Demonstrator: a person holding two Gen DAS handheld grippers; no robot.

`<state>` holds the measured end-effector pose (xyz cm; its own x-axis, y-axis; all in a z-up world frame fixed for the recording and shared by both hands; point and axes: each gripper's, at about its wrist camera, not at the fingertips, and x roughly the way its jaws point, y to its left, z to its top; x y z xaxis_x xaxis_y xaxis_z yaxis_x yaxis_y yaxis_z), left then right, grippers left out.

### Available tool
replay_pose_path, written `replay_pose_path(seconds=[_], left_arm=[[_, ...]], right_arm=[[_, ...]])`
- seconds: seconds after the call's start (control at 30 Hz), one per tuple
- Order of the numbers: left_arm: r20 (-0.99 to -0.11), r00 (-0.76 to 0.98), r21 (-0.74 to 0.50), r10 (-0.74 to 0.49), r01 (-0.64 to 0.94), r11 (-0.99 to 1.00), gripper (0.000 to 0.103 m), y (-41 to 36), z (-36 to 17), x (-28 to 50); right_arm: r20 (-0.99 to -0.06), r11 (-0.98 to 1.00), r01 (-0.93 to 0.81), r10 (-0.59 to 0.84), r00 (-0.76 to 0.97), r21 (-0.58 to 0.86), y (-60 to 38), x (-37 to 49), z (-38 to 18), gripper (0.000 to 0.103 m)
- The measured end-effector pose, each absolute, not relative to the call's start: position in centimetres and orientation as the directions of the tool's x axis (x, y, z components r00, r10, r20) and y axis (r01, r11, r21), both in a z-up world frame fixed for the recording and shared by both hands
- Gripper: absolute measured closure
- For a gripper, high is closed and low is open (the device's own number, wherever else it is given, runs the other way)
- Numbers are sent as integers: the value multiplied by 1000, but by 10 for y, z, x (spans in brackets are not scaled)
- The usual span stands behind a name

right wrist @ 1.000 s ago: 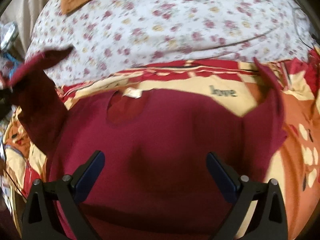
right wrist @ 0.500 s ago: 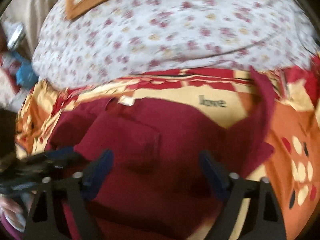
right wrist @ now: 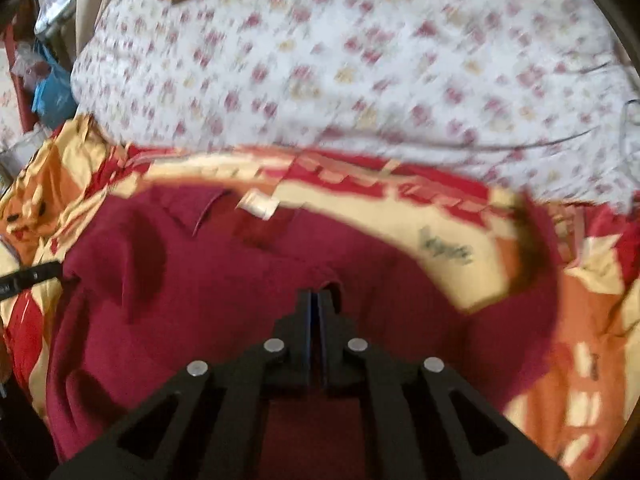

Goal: Fold small clothes

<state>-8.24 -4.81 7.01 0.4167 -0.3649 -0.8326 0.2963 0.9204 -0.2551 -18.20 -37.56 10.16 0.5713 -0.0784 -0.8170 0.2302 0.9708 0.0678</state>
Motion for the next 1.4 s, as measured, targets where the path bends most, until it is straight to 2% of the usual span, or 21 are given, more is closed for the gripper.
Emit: replay_pose_path(seconds=[0.1,0.23,0.33,0.43,0.57,0.63,0.7,0.77,0.9,1.0,1.03,1.1,1.4], left_arm=[[-836,410,-248,-363,307,919,70,-51,67,-86],[-837,414,-241,-357,305,921,70,-58,68,-88],[-829,429,-238,-359,311,920,70,-55,73,-87],[-847,412,-227,-336,292,929,70,-52,68,-82],[-828,389,-318,-404,267,909,70,-43,68,-77],[-811,393,-351,-433,267,898,70,-43,71,-74],[-806,388,-366,-447,266,892,70,-47,69,-67],[-819,349,-379,-455,266,886,69,-54,60,-56],[-840,305,-382,-449,254,888,71,-64,40,-43],[-834,326,-379,-445,246,892,95,-59,40,-42],[-832,326,-385,-449,244,890,97,-56,41,-41],[-828,345,-380,-443,237,894,99,-47,45,-40],[-837,378,-335,-396,219,916,99,-43,44,-44]], right_arm=[[-810,955,291,-134,571,48,-395,-190,109,100],[-836,937,350,-202,510,-12,-411,-184,92,100],[-835,932,361,-210,508,-15,-416,-187,89,100],[-801,916,373,-331,499,-146,-414,-182,89,100],[-832,919,387,-273,483,-77,-426,-178,81,100],[-828,911,411,-252,501,-28,-428,-186,84,93],[-827,905,424,-232,512,9,-427,-193,88,66],[-822,913,405,-202,533,39,-421,-201,95,54],[-824,932,359,-163,543,52,-407,-209,101,51],[-825,935,346,-135,549,77,-404,-216,104,49],[-825,934,346,-131,550,83,-405,-219,106,48],[-827,932,351,-127,548,89,-406,-222,108,44],[-833,942,328,-121,540,76,-398,-225,102,44]])
